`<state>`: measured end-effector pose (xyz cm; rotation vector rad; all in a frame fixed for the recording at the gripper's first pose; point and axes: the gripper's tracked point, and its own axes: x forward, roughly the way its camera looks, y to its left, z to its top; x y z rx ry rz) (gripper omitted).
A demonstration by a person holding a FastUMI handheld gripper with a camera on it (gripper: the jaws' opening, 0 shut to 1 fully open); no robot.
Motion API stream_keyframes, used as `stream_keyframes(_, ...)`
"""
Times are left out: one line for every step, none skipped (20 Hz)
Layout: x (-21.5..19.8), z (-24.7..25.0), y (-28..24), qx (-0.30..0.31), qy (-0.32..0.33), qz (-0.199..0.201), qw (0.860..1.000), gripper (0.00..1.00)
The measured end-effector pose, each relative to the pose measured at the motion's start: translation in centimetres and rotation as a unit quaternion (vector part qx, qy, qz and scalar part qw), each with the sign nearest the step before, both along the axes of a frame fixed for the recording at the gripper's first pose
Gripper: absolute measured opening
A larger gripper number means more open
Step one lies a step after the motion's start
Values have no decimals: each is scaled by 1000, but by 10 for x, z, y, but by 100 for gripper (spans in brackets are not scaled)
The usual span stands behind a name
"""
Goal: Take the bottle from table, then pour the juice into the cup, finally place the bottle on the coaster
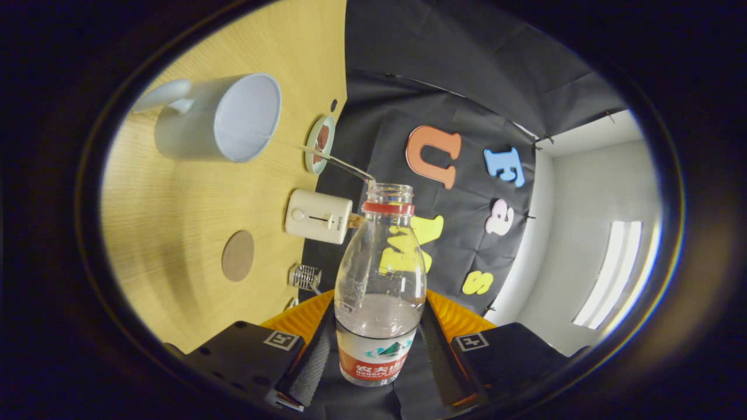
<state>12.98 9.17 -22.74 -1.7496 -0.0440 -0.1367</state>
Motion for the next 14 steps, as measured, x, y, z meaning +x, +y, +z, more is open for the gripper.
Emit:
stream_keyframes(0, 1, 1, -4, 0, 1, 1000, 82)
stream_keyframes(-1, 1, 1, -7, 0, 1, 1000, 82)
stream_keyframes(-2, 0, 1, -8, 0, 1, 1000, 82)
stream_keyframes(-1, 0, 0, -9, 0, 1, 1000, 82)
stream_keyframes(-1, 1, 0, -10, -1, 0, 1000, 82)
stream_keyframes(-2, 0, 1, -11, -1, -1, 1000, 82)
stream_keyframes(-3, 0, 1, -13, 0, -1, 1000, 82)
stream_keyframes(-3, 0, 2, -16, 1, 0, 1000, 82)
stream_keyframes(-3, -1, 2, -19, 2, 0, 1000, 82)
stream_keyframes(-2, -2, 2, -21, 3, 0, 1000, 82)
stream_keyframes(-3, -1, 3, -24, 3, 0, 1000, 82)
stream_keyframes(-3, 0, 3, -26, 1, -1, 1000, 82)
stream_keyframes(-4, 0, 3, -27, 2, -1, 1000, 82)
stream_keyframes(-3, 0, 5, -29, 1, -1, 1000, 82)
